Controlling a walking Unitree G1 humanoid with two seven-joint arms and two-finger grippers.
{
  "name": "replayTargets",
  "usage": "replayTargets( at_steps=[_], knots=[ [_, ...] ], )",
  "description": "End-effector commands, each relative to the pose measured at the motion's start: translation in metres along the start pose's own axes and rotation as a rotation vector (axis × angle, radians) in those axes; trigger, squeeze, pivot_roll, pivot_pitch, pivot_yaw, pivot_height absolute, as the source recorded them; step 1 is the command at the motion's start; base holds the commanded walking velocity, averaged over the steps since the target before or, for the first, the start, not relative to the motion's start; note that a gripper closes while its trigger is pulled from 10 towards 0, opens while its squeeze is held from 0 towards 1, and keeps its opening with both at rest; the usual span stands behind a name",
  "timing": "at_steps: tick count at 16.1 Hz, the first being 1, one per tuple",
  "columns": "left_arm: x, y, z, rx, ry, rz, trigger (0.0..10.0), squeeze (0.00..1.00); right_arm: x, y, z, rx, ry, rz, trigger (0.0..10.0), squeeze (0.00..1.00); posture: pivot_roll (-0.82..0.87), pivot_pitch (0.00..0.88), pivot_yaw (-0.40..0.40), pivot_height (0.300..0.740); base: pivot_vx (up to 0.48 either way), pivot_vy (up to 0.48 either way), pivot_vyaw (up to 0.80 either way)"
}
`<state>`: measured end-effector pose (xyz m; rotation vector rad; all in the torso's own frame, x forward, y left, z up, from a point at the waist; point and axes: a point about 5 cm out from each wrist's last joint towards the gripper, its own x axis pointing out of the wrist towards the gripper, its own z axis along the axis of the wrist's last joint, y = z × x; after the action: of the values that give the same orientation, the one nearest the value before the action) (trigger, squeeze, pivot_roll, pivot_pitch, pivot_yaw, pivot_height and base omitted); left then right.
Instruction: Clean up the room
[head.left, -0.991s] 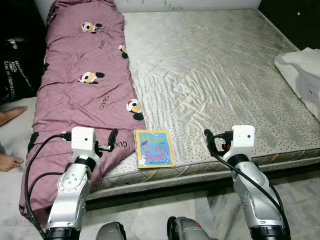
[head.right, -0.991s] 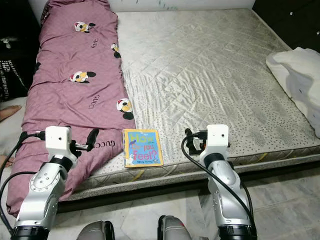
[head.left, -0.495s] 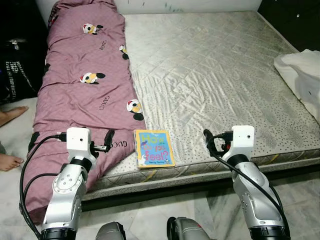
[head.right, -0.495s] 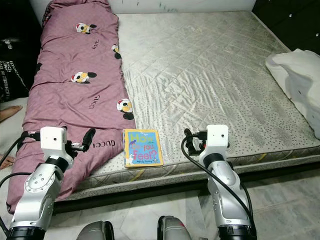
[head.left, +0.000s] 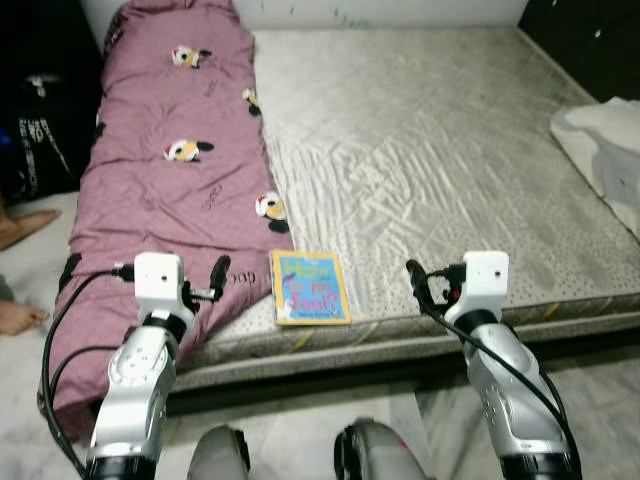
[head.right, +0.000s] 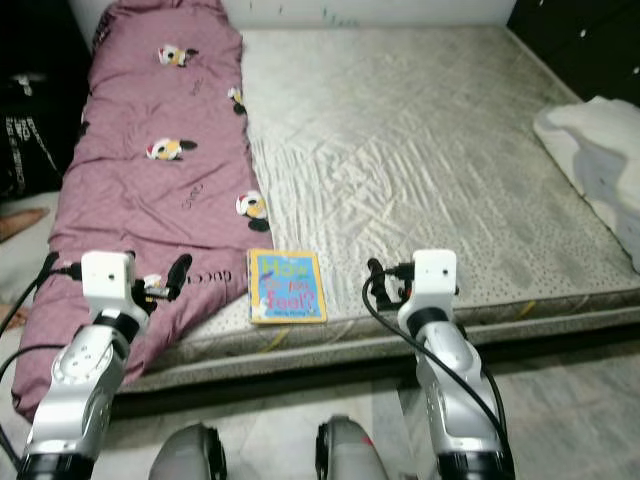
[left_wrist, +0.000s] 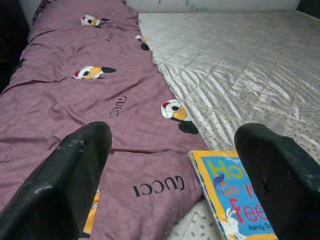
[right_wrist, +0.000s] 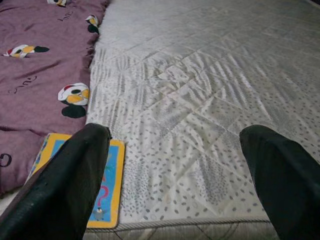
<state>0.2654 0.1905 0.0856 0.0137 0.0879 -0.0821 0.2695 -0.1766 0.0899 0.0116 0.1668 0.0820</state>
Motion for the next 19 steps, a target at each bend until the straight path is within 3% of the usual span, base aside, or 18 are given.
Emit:
replayTargets(
  at_steps=[1,5,19],
  knots=[
    [0.0005,-0.0008,0.0020,-0.005,-0.010,-0.006,10.0,0.00,-0.0001,-0.0018,-0.0015,0.003,0.007,-0.004,10.0,0.00,-0.06,0.122,-0.031,0.665,0.000,0.000,0.00],
    [-0.0018,-0.0003,0.0022,-0.017,-0.017,-0.006,10.0,0.00,0.0007,-0.0015,-0.0021,-0.002,0.011,-0.001,10.0,0.00,-0.05,0.128,-0.037,0.665,0.060,0.000,0.00],
    [-0.0020,-0.0032,0.0008,-0.023,-0.013,-0.015,10.0,0.00,0.0019,-0.0022,-0.0023,-0.015,0.014,-0.006,10.0,0.00,-0.06,0.131,-0.036,0.665,0.326,0.000,0.00]
  ],
)
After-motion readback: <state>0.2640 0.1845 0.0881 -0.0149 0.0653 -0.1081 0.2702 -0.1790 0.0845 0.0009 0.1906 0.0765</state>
